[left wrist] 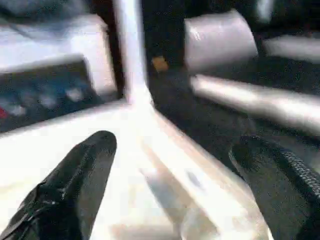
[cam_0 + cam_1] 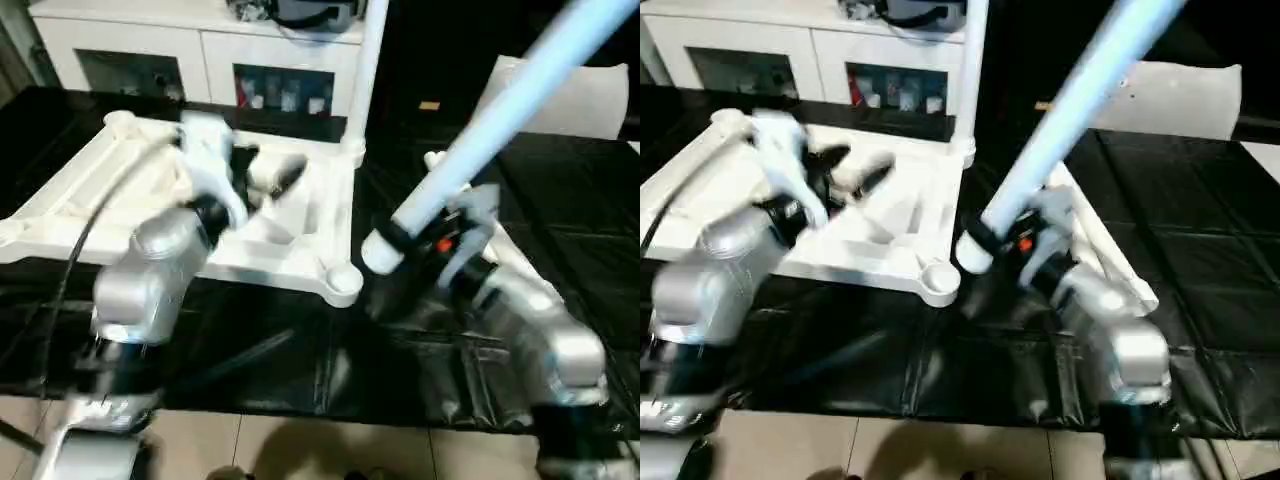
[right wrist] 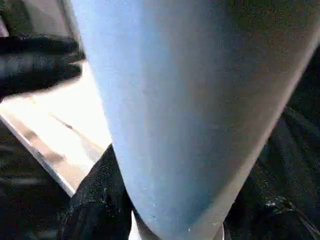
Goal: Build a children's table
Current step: Pick table leg, then rotate table base
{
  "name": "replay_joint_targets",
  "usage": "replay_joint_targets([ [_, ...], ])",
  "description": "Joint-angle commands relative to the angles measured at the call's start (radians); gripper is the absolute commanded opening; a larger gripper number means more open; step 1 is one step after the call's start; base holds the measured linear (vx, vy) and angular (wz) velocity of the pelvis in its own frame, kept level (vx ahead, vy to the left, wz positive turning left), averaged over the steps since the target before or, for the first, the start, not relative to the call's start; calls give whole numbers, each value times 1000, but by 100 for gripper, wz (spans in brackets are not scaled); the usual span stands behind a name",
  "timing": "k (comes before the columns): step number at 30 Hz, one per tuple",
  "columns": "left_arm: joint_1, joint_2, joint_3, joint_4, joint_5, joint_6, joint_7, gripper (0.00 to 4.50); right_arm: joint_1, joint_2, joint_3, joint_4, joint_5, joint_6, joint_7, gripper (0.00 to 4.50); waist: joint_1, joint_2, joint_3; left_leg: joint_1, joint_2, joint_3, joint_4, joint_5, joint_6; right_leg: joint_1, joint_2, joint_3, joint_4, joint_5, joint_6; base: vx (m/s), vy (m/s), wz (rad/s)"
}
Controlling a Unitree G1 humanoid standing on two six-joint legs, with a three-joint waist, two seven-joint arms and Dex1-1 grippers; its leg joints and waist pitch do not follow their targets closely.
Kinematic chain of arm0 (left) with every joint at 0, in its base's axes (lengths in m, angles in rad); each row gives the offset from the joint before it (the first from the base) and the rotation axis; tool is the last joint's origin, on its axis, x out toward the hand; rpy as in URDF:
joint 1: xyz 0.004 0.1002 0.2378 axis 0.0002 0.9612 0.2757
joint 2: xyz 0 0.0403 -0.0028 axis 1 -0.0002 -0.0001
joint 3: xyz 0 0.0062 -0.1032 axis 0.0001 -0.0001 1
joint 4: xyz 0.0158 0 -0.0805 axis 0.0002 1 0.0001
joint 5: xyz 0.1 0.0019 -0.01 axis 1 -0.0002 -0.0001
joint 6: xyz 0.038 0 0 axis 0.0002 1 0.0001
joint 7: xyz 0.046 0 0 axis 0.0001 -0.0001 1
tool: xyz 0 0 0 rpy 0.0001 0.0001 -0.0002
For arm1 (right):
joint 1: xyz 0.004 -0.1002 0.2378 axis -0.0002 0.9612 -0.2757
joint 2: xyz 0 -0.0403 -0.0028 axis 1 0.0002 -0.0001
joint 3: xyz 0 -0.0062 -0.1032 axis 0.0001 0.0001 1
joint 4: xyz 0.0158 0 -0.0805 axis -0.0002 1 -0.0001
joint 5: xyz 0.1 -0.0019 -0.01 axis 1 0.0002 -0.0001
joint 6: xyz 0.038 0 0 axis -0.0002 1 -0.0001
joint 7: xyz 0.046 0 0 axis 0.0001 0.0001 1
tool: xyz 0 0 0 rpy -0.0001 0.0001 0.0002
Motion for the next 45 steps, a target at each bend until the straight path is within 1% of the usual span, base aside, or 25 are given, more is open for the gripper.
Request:
replay_joint_targets([
  [1,-4,29,-61,58,59,-53,-91,432,4,-2,11,-31,-18,-24,-2,193,-4,13,-66,4,12,-7,-77,-208,-1,52,-61,45,-99,-432,-19,0,0,0],
  [2,-10,48,-90,100,88,-95,-137,432,9,2,12,-35,-19,-27,-2,193,-6,18,-68,5,14,-7,-77,-215,-8,54,-63,46,-93,-417,-29,0,0,0],
  [3,-21,62,-106,145,93,-112,-193,432,13,5,10,-37,-17,-26,-3,193,-8,19,-66,10,13,-7,-78,-226,-4,48,-62,46,-100,-421,-29,0,0,0],
  [4,-27,67,-112,171,93,-121,-225,432,16,7,8,-39,-17,-23,-7,193,-11,18,-66,6,14,-8,-79,-228,-7,52,-63,47,-95,-411,-36,0,0,0],
  [5,-41,78,-123,205,93,-135,-280,432,19,8,4,-40,-14,-17,-11,193,-12,23,-67,8,17,-9,-80,-227,-13,52,-64,48,-91,-385,-51,0,0,0],
  [7,-57,91,-141,246,90,-161,-353,432,23,7,1,-43,-11,-11,-17,193,-12,22,-66,9,15,-8,-80,-227,-12,53,-65,50,-92,-363,-69,0,0,0],
  [9,-76,112,-175,289,98,-184,-442,432,29,5,4,-50,-11,-10,-21,193,-13,23,-68,9,18,-8,-81,-225,-17,56,-67,51,-84,-330,-93,0,0,0],
  [10,-90,120,-195,321,111,-198,-479,404,32,5,6,-54,-11,-10,-23,193,-13,27,-68,10,17,-7,-81,-226,-17,55,-67,52,-83,-317,-105,0,0,0],
  [11,-105,122,-209,352,127,-209,-495,397,35,4,7,-57,-11,-10,-23,193,-15,24,-67,11,17,-6,-80,-228,-17,57,-67,53,-82,-313,-109,0,0,0],
  [12,-105,122,-209,352,127,-209,-495,394,35,4,7,-57,-11,-10,-23,193,-15,23,-66,9,16,-5,-81,-228,-15,58,-65,53,-84,-316,-108,0,0,0],
  [14,-149,113,-225,444,164,-260,-519,382,39,5,8,-61,-11,-10,-23,193,-15,28,-67,11,17,-7,-80,-230,-20,60,-69,53,-83,-323,-112,0,0,0],
  [15,-170,107,-228,487,177,-285,-534,366,41,6,8,-63,-11,-10,-23,193,-16,25,-65,10,14,-4,-80,-232,-17,58,-66,53,-89,-334,-108,0,0,0],
  [16,-170,107,-228,487,177,-285,-534,354,41,6,8,-63,-11,-10,-23,193,-15,28,-66,12,12,-4,-78,-234,-17,59,-67,53,-90,-341,-105,0,0,0],
  [17,-190,101,-227,525,184,-306,-554,345,43,7,9,-65,-11,-9,-24,193,-14,25,-66,11,13,-5,-79,-232,-16,61,-68,53,-91,-344,-106,0,0,0],
  [18,-208,95,-225,550,182,-313,-577,345,44,7,8,-67,-9,-8,-24,193,-12,30,-67,12,16,-7,-80,-234,-21,61,-70,53,-86,-339,-111,0,0,0],
  [22,-242,87,-228,594,175,-320,-637,310,48,6,8,-68,-7,-10,-24,193,-12,27,-65,14,18,-6,-80,-246,-21,61,-72,54,-86,-340,-131,0,0,0],
  [23,-268,79,-231,641,182,-339,-663,297,50,6,9,-66,-5,-10,-24,193,-12,29,-62,15,13,-4,-80,-248,-15,61,-70,54,-94,-363,-126,0,0,0],
  [29,-319,61,-235,751,217,-396,-721,255,54,6,17,-65,-5,-13,-18,193,-8,28,-65,15,14,-4,-80,-233,-10,65,-71,54,-92,-346,-133,0,0,0],
  [30,-331,57,-240,775,230,-412,-722,232,56,5,19,-65,-5,-14,-16,193,-8,28,-65,14,16,-6,-81,-232,-11,67,-73,54,-90,-343,-136,0,0,0],
  [33,-348,50,-241,809,241,-432,-730,210,58,6,21,-65,-5,-16,-14,193,-7,28,-66,14,16,-6,-81,-225,-11,68,-73,55,-86,-323,-142,0,0,0],
  [34,-359,44,-238,825,243,-437,-735,210,58,5,21,-64,-5,-18,-13,193,-6,32,-64,15,15,-5,-81,-227,-10,67,-72,55,-89,-321,-147,0,0,0],
  [35,-367,40,-236,835,243,-440,-738,187,58,5,21,-64,-5,-19,-12,193,-6,29,-65,15,14,-4,-80,-229,-9,68,-72,55,-88,-320,-151,0,0,0],
  [37,-377,35,-231,853,246,-449,-743,179,58,5,22,-64,-5,-20,-11,193,-5,28,-65,15,15,-4,-80,-228,-8,69,-73,55,-88,-321,-155,0,0,0],
  [39,-389,28,-228,880,260,-472,-744,154,57,4,23,-61,-5,-23,-9,193,-3,30,-65,15,14,-4,-79,-221,-3,70,-74,55,-89,-324,-153,0,0,0],
  [45,-407,21,-218,924,273,-501,-745,109,51,4,30,-53,-8,-29,-2,193,-2,25,-64,15,16,-4,-81,-221,-3,70,-74,55,-87,-321,-159,0,0,0],
])
